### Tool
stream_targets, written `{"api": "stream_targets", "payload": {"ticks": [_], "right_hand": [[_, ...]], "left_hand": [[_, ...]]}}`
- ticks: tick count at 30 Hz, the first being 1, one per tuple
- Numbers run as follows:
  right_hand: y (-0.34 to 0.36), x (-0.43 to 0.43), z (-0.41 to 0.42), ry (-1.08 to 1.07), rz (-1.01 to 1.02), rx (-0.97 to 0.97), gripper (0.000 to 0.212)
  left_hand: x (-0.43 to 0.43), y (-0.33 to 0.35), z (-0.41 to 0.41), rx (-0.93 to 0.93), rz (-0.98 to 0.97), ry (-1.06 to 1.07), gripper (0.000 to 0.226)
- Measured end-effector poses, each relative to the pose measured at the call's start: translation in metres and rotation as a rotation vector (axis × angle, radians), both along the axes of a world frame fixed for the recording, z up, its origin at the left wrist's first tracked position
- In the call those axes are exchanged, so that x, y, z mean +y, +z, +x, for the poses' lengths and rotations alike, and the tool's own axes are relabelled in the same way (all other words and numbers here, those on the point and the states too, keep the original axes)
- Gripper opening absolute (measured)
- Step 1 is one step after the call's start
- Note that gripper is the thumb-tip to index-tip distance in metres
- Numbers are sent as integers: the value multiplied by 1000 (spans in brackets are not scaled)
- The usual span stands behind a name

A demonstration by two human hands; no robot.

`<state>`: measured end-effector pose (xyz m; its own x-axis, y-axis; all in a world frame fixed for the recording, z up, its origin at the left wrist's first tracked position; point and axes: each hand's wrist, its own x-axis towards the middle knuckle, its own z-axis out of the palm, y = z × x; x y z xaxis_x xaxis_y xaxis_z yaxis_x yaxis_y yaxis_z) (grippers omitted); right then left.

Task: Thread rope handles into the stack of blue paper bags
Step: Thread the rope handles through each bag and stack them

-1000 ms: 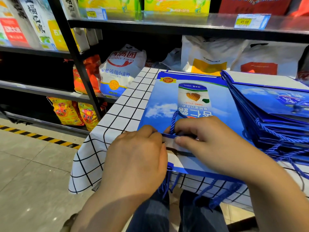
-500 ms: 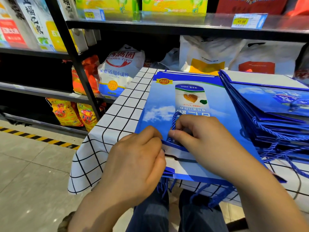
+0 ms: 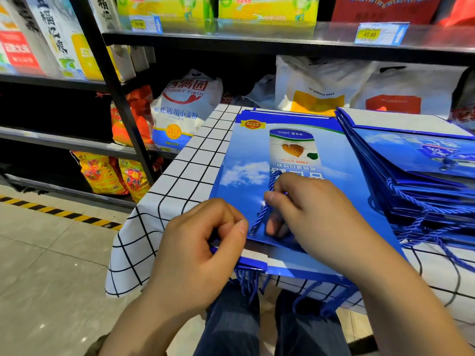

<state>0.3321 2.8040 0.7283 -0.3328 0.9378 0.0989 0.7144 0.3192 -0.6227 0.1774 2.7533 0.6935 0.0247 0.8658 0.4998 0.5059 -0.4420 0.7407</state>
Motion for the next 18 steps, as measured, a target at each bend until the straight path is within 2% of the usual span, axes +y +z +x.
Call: {"api": "stream_targets", "payload": {"ticks": [4, 7, 10, 12, 15, 18], "right_hand": [[-9, 1, -1, -41, -19, 69, 23], [-8, -4, 10, -74, -58, 141, 24], [-2, -5, 44, -277, 57, -76, 32], [2, -8, 66, -434, 80, -244, 28], [3, -17, 82, -538, 72, -400, 30], [0, -26, 86, -588, 28, -483, 37]], "left_hand": [[2, 0, 2, -31, -64, 46, 24], [3, 5, 1, -123, -125, 117, 22], [9, 10, -8, -128, -153, 247, 17], [17, 13, -17, 2, -153, 343, 22], [30, 15, -22, 356, -269, 488, 39], [40, 13, -22, 498, -379, 477, 45]]}}
